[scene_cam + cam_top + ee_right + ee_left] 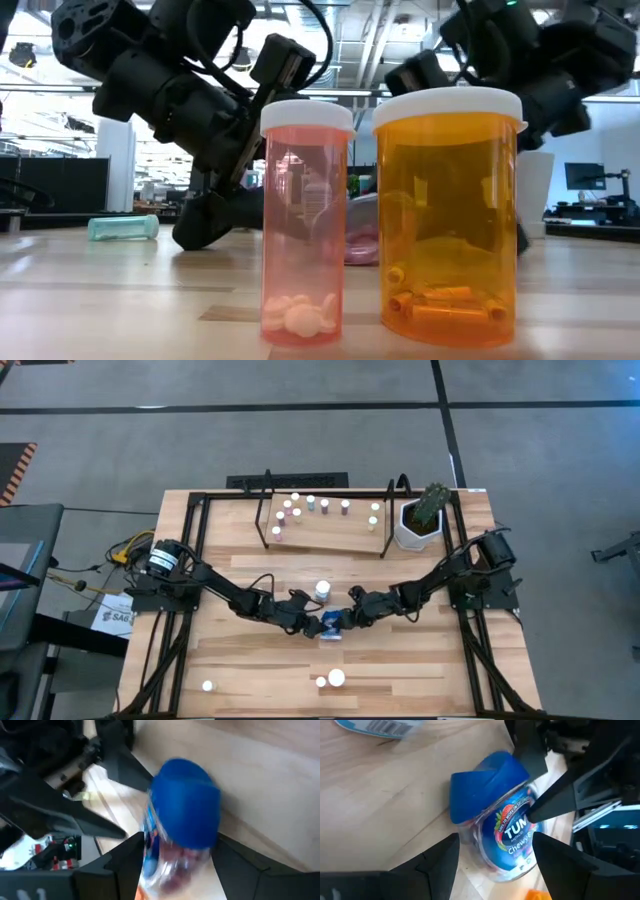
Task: Pick and place medicine bottles onto shelf by color
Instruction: Put the dark blue pill bottle on the shelf
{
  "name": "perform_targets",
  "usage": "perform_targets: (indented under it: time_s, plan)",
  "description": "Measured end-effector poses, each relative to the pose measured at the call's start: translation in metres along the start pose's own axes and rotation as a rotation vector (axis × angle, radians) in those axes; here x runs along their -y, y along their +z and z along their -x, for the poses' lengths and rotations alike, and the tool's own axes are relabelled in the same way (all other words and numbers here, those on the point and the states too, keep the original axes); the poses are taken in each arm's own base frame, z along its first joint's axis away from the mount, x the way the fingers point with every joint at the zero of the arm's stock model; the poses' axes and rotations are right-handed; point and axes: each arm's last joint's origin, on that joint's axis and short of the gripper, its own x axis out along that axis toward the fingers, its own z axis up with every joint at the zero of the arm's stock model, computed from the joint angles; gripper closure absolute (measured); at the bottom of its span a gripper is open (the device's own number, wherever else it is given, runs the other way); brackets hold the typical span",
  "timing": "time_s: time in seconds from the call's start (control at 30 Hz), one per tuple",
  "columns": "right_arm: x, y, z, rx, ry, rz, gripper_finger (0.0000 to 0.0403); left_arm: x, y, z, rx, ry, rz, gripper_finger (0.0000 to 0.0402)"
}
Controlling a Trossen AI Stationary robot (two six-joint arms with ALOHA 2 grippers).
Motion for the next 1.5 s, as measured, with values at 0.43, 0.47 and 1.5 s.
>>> perform_targets:
  time_s: [0.43,0.47,1.5]
  plan:
    - [-0.005,0.007,-0.004,0.026,-0.055,0.152,0.0161,0.004,0.0,-0.003,-0.03,0.024,-0.077,0.0164]
    - [-0.005,0.007,-0.004,0.025,-0.057,0.16,0.0166,0.004,0.0,-0.003,-0.03,0.023,-0.083,0.0164]
    - [-0.028,0.01,0.041,-0.106,-0.112,0.938,0.024,0.031,0.015,0.018,0.079,-0.054,-0.506,0.0164]
